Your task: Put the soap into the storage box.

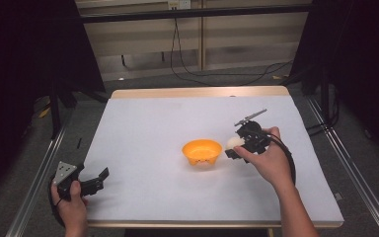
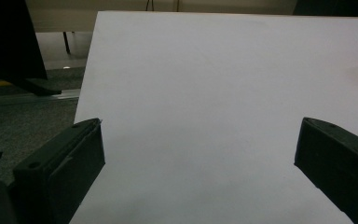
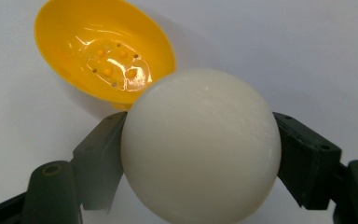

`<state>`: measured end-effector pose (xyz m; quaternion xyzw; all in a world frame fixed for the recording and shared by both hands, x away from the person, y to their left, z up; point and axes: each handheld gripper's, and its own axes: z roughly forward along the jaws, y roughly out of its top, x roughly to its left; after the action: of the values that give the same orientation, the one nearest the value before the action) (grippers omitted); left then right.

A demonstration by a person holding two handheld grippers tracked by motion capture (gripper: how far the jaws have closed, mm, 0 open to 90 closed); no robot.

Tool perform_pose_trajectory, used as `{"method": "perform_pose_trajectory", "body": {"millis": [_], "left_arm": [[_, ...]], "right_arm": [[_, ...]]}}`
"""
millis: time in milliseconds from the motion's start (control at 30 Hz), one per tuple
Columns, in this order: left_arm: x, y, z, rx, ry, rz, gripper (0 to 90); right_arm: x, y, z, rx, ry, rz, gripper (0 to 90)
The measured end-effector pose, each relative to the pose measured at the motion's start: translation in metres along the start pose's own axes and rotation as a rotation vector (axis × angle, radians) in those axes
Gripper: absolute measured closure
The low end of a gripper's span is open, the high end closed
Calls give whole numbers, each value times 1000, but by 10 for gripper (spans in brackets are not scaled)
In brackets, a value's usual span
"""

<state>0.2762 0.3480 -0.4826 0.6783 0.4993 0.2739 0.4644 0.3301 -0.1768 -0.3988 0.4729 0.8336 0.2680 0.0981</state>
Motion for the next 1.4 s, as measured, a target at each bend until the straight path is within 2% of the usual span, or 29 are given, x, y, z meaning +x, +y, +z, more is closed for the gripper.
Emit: {"method": "perform_pose_trajectory", "body": {"millis": [400,933,967,1400], "left_arm": [[0,0,0,0,-1,1,13],[-1,0,0,-2,-5,1,14],[-1,0,0,-2,-5,1,15],[-1,0,0,-4,-6,2,15]], "right_arm": [[11,14,4,-7,18,-18,245],[30,31,22,-3,47,-47,245],[31,32,23,3,47,-36,244],[39,43,34,10,48,-46,244]]}}
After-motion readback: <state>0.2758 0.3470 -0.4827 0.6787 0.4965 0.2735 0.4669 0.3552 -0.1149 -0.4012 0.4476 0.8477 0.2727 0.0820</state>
